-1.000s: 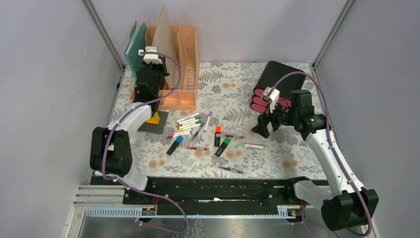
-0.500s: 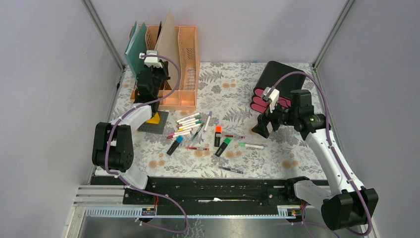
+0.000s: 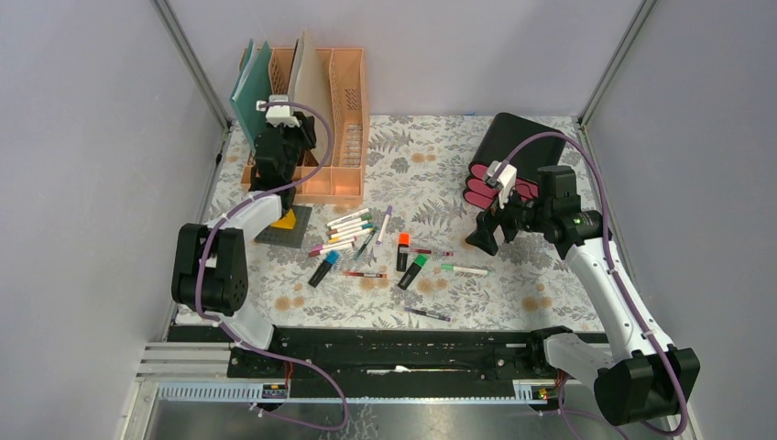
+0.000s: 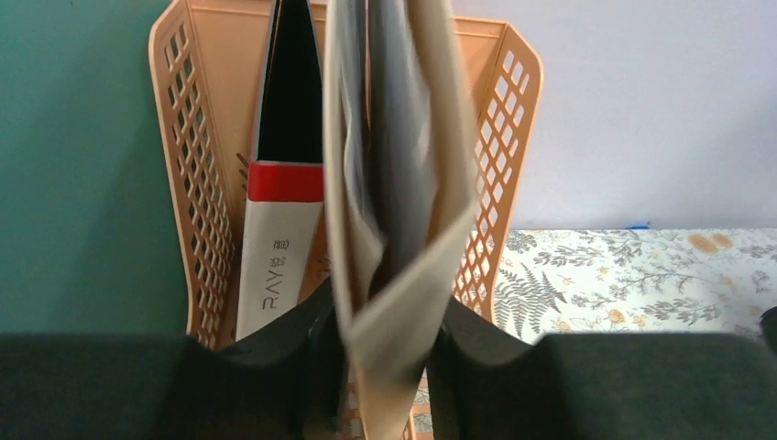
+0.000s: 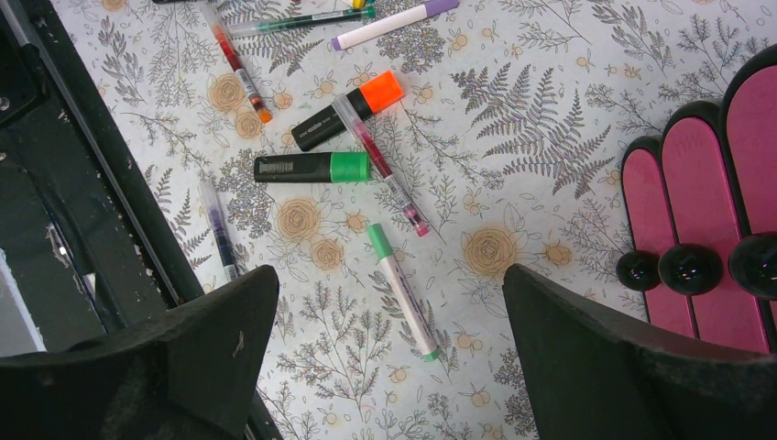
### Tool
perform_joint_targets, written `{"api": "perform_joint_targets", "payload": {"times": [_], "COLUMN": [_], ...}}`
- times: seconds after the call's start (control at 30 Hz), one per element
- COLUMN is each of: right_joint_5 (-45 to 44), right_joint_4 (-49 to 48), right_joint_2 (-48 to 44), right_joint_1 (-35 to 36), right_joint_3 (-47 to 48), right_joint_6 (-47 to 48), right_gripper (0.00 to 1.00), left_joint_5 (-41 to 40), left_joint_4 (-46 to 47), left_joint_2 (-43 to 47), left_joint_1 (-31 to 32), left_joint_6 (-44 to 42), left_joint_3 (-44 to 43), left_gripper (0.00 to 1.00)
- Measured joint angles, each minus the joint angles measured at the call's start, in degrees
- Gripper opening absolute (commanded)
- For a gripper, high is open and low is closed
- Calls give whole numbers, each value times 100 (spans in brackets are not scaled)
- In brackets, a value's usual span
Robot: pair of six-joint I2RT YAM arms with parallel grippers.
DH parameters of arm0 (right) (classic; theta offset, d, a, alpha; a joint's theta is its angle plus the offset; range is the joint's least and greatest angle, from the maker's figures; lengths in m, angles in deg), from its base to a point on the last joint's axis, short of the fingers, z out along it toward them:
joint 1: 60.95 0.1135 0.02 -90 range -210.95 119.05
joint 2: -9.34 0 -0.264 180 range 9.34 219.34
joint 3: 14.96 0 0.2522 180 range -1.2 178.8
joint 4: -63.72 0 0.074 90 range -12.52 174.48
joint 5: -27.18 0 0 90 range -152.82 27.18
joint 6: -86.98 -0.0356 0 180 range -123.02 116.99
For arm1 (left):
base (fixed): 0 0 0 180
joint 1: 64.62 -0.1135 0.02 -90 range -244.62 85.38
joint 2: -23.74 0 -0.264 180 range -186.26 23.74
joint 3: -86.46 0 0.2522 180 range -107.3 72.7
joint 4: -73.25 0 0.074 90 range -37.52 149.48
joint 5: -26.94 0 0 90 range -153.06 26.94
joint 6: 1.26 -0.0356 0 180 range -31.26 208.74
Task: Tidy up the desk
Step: Place the folder in the storage box, then open the drawer in the storage box.
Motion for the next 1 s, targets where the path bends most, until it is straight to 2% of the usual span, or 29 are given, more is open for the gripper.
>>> {"api": "perform_joint_targets", "payload": {"times": [0.23, 0.43, 0.7, 1.0], "right_joint_5": [2, 7, 44, 48], "right_joint_4": [0, 2, 9, 87], "right_joint_2": [0, 0, -13, -90], "right_joint_1": [0, 0, 0, 0], "right_joint_3": [0, 0, 0, 0], "right_joint_6": [22, 46, 114, 168], "right_gripper": [100, 100, 100, 100], "left_joint_5": [-181, -302, -227, 1187], "left_joint_4": [-352, -474, -68, 306], "left_joint_2": [402, 1322, 2723, 3248], "left_joint_1": [0, 0, -70, -142], "left_joint_6": [321, 647, 1735, 3117], "left_joint_3": [0, 15, 1086, 2441], "left_gripper": [66, 98, 99, 99]}}
